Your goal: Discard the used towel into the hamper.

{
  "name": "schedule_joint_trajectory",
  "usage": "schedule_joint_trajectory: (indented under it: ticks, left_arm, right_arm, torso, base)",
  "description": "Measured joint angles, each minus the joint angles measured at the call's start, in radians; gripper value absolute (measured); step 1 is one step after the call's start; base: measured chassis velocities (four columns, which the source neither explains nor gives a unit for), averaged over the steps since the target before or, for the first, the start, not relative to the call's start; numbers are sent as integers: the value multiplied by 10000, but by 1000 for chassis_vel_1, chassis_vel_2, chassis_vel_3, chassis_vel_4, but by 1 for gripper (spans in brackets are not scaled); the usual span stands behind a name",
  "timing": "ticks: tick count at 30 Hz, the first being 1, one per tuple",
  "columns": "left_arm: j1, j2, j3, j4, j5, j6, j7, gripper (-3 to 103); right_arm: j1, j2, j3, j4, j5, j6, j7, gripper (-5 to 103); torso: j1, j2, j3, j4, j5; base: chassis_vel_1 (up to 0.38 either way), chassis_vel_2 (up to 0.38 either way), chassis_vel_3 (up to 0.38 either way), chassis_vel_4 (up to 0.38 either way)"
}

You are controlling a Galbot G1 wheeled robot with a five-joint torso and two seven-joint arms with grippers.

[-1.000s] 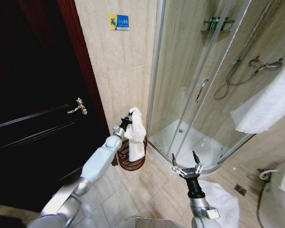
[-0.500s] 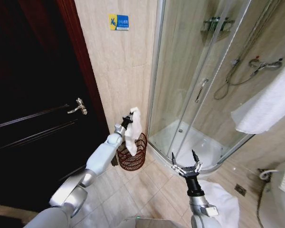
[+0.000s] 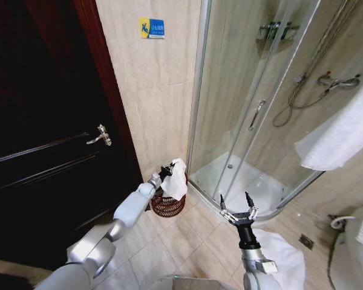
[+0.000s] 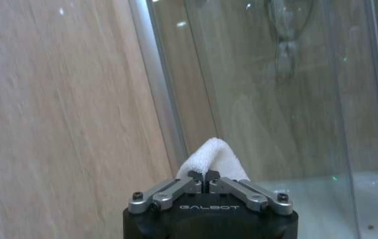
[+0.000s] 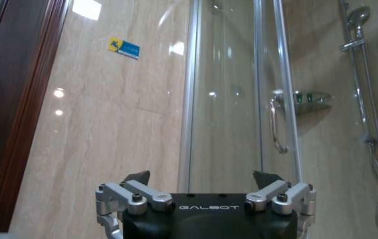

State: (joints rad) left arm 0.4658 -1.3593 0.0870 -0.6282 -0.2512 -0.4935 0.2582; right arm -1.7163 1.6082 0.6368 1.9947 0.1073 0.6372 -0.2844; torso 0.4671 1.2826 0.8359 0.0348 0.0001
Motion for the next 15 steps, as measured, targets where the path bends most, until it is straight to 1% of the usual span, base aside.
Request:
schedule_joint_trajectory:
  ticks: [1, 4, 5, 7, 11, 15]
  left_arm:
    - [0, 0, 0, 0, 0, 0, 0, 0]
    - [-43, -263, 5, 712, 192, -36, 50, 0]
    - [-43, -263, 5, 712, 192, -36, 50, 0]
    - [-88, -531, -52, 1239, 443, -99, 29, 0]
    - [-162, -763, -209, 1659, 610, -143, -71, 0]
    - [-180, -766, -261, 1714, 627, -144, -156, 0]
  right_arm:
    - [0, 0, 0, 0, 0, 0, 0, 100]
    - [8, 0, 18, 113, 96, -16, -76, 100]
    - [8, 0, 18, 113, 96, -16, -76, 100]
    - [-22, 0, 3, 318, 112, -93, -182, 100]
    - [-60, 0, -32, 466, 102, -113, -287, 100]
    - [-81, 0, -32, 511, 82, -118, -311, 100]
  torso:
    - [0, 0, 0, 0, 0]
    - [0, 0, 0, 1, 0]
    - [0, 0, 0, 1, 0]
    - [-1, 0, 0, 2, 0]
    - [-2, 1, 0, 0, -1]
    - [-3, 2, -1, 0, 0]
  base:
    - [0, 0, 0, 0]
    - [0, 0, 0, 0]
    - [0, 0, 0, 0]
    - [0, 0, 0, 0]
    - [0, 0, 0, 0]
    - [-52, 46, 48, -50]
